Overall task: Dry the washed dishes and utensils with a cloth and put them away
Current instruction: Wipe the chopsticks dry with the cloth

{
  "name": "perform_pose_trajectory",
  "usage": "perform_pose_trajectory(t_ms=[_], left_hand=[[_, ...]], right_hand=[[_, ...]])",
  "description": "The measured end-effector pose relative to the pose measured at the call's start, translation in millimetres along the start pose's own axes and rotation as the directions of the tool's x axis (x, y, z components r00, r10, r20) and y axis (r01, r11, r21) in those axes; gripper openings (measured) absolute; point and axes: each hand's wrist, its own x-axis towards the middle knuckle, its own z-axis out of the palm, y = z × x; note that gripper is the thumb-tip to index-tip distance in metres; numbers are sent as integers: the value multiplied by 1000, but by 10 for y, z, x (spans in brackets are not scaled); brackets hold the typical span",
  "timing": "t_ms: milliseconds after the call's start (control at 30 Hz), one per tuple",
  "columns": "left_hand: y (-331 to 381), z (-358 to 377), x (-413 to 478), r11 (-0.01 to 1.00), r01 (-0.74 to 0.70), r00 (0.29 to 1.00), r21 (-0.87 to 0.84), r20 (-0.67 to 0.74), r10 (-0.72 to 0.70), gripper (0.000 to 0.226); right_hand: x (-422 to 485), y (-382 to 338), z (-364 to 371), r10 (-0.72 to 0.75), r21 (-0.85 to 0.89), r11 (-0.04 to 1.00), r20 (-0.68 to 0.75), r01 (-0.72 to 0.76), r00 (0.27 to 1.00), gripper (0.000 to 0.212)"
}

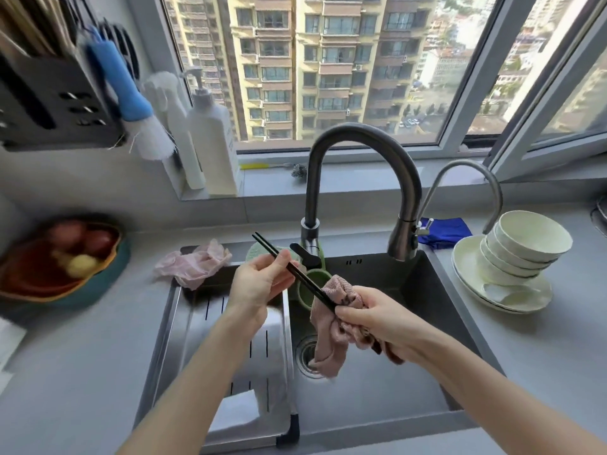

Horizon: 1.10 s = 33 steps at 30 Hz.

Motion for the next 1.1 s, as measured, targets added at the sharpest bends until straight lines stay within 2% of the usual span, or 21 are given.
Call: perform_pose_trajectory(t_ms=[67, 133, 300, 367, 433, 500, 567, 600, 700, 767, 933, 1033, 1100], left_hand=[[30, -35, -17, 999, -32, 996, -8, 78, 33, 7], [77, -85, -23, 997, -74, 994, -22, 75, 75, 6], [396, -425, 134, 989, -131, 980, -68, -160, 118, 8], [567, -630, 182, 983, -167, 962, -80, -231, 145, 11], [771, -848, 210, 965, -243, 929, -98, -311, 202, 15], [1007, -1090, 224, 937, -343, 879, -65, -375, 295, 18], [1244, -1305, 211, 907, -421, 830, 13, -398, 391, 17], [1354, -1386, 201, 890, -452, 805, 64, -402, 437, 16], [1674, -1536, 141, 818, -534, 706, 214, -419, 571, 18], [1913, -1606, 72, 746, -595, 622, 298, -417, 663, 19], [2654, -1809, -124, 542, -708, 387, 453, -393, 834, 26], [3118, -1903, -226, 447, -733, 277, 513, -375, 885, 26], [3383, -1918, -260, 407, -741, 241, 534, -355, 903, 24]], right_hand=[[92, -63, 30, -4, 126, 992, 33, -1, 999, 10], [176, -131, 52, -25, 135, 991, 65, 16, 998, 11], [404, -260, 149, -33, -48, 998, 48, 35, 998, 13], [555, -371, 224, -89, -291, 953, -7, 83, 996, 12], [721, -518, 307, -177, -596, 796, -58, 108, 982, 24], [845, -691, 401, -215, -744, 657, -28, 123, 976, 47], [937, -896, 505, -215, -802, 577, 34, 155, 976, 63], [988, -1002, 555, -216, -822, 542, 61, 171, 975, 62], [1137, -1333, 709, -266, -876, 421, 128, 234, 956, 32], [1225, -1530, 803, -315, -894, 356, 158, 271, 936, 22], [1410, -1952, 1051, -404, -934, 174, 223, 314, 887, 24], [1493, -2165, 1197, -468, -913, 164, 261, 373, 844, 21], [1533, -2281, 1301, -482, -902, 160, 284, 402, 829, 20]])
